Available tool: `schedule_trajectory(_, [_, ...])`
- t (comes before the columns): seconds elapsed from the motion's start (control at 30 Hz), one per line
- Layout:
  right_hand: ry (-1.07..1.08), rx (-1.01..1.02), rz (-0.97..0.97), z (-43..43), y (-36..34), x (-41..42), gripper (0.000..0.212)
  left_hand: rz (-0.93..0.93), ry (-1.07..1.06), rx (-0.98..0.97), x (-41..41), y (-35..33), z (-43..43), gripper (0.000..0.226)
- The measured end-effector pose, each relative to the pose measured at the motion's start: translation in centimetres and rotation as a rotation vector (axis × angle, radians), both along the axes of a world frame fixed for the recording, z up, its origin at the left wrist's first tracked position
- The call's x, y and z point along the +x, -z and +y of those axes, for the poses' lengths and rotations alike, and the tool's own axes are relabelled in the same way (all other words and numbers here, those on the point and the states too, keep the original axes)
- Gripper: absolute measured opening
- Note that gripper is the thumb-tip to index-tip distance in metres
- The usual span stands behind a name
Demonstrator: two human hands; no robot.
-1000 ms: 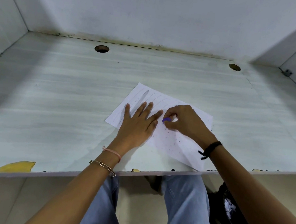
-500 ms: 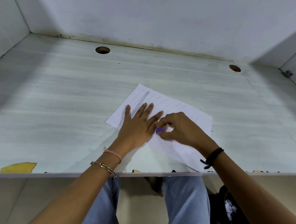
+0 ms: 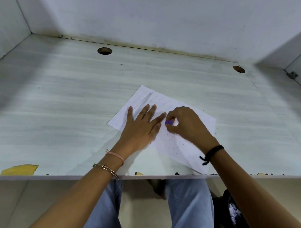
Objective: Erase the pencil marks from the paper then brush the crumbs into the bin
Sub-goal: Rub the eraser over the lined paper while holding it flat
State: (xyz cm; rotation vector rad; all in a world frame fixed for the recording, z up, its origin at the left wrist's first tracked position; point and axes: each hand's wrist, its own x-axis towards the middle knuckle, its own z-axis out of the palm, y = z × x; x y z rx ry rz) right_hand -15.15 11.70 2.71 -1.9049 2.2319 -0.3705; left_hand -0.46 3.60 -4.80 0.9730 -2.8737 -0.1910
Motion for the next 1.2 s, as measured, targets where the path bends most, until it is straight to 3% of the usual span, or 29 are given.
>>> schedule_trajectory(0.13, [-0.153, 0.097, -0.086, 1.3, -0.1, 0.8, 0.006, -0.005, 0.018, 0.030, 0.1, -0.2, 0.2, 0.051])
schedule_trajectory(0.27, [0.019, 0.003, -0.034, -0.1, -0.1, -0.9, 0.007, 0.009, -0.003, 0.019, 0.0, 0.1, 0.0, 0.049])
schedule_trajectory(0.43, [-0.145, 0.127, -0.062, 1.2, -0.3, 0.3, 0.007, 0.014, 0.012, 0.036, 0.0, 0.1, 0.0, 0.050])
schedule_trajectory(0.57, [0.017, 0.026, 0.019, -0.2, -0.3, -1.3, 0.008, -0.011, 0.002, -0.006, 0.0, 0.4, -0.1, 0.056])
schedule_trajectory(0.73, [-0.145, 0.103, -0.039, 1.1, 0.0, 0.1, 0.007, 0.004, 0.019, 0.020, 0.0, 0.1, -0.1, 0.054])
schedule_trajectory(0.9, [0.004, -0.017, 0.113, -0.1, 0.0, -1.0, 0.009, -0.011, 0.007, 0.023, 0.0, 0.1, -0.1, 0.053])
schedule_trajectory(1.03, [-0.146, 0.114, -0.028, 1.1, -0.2, -0.1, 0.009, -0.014, 0.027, 0.015, -0.1, 0.2, -0.1, 0.050])
schedule_trajectory(1.2, [-0.002, -0.020, 0.130, -0.4, 0.2, -0.5, 0.013, -0.007, 0.016, 0.033, 0.1, -0.2, 0.0, 0.050])
